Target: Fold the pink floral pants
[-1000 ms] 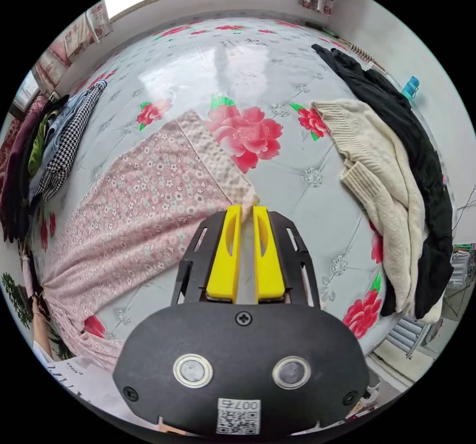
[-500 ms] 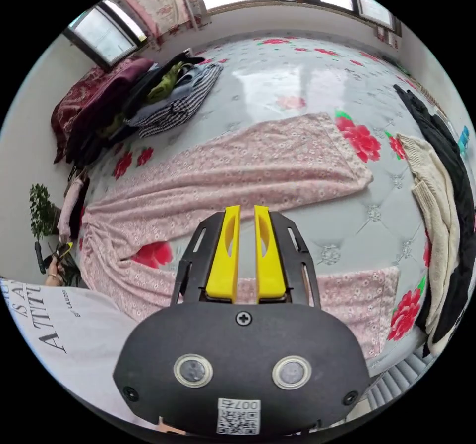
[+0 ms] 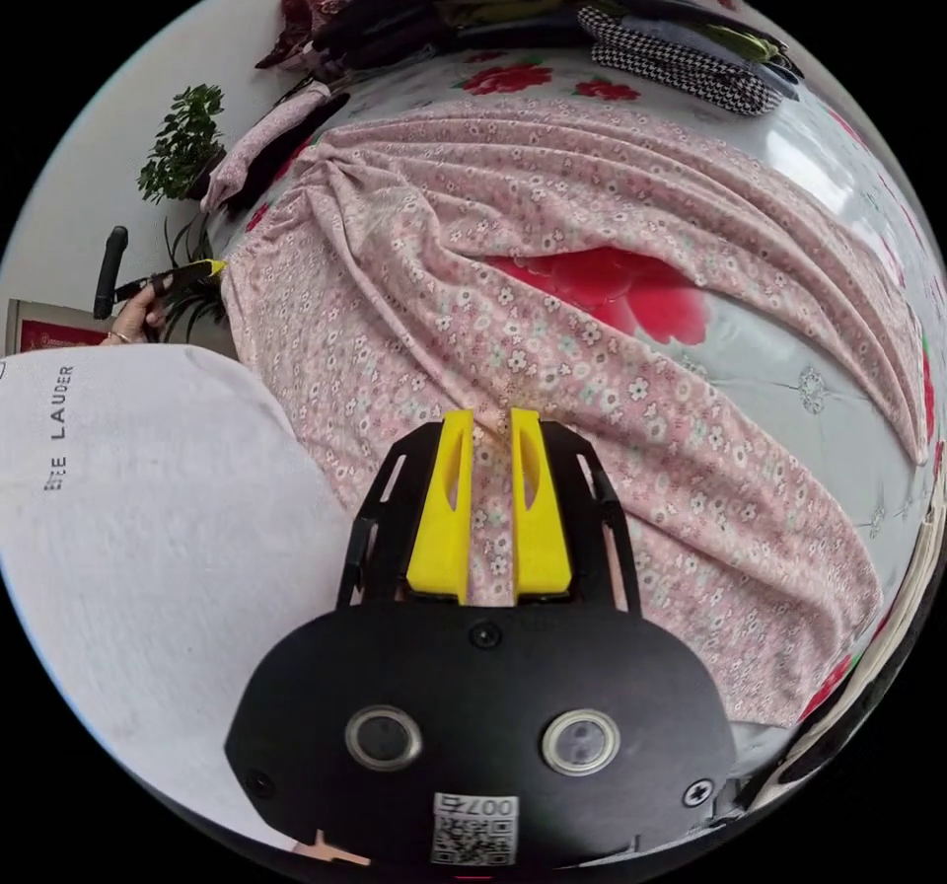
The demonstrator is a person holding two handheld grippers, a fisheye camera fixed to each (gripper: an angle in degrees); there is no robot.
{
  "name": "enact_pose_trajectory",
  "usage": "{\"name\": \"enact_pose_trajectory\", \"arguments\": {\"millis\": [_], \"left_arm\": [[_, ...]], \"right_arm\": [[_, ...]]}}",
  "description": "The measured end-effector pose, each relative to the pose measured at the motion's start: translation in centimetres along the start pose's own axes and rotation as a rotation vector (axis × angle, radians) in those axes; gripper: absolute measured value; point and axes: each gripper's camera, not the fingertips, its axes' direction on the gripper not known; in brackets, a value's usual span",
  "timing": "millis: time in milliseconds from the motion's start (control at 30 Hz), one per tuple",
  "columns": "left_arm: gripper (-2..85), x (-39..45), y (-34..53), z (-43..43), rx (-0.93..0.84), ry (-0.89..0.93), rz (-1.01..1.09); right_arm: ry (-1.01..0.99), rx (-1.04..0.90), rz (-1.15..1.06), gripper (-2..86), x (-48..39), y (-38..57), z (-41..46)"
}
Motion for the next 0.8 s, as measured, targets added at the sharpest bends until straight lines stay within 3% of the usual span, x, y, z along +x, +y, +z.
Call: {"name": "enact_pose_trajectory", "arguments": {"millis": [133,300,467,633,667,800], "left_arm": [[-0.8,-4.9,3.2,-2.5,0.112,0.076,-0.018],[0.1,-12.2,8.2,2.9,0.047,0.3,-0.19],[6.6,-11.8,8.5,2.9,0.129,0.274,-0.047],[4.7,-11.3,7.6,2.5,0.154,0.32,0.096],[0.7,-11.2,7.4,2.7,0.154,0.316,0.11],[-0.7,-10.6,6.5,4.6,0.085,0.29,0.133]], "right_arm": [[0.038,0.069,0.011,7.4,-0.2,1.4,0.4],[-0.022,0.05,0.099,7.2,0.6,1.4,0.3],[0.035,0.168,0.15,6.8,0.4,4.3,-2.5],[0.084,0.269,0.434,6.5,4.1,11.4,-5.1],[0.078,0.313,0.546,6.5,5.5,13.9,-5.7],[0.011,0.521,0.922,6.4,10.3,23.9,-7.9]]}}
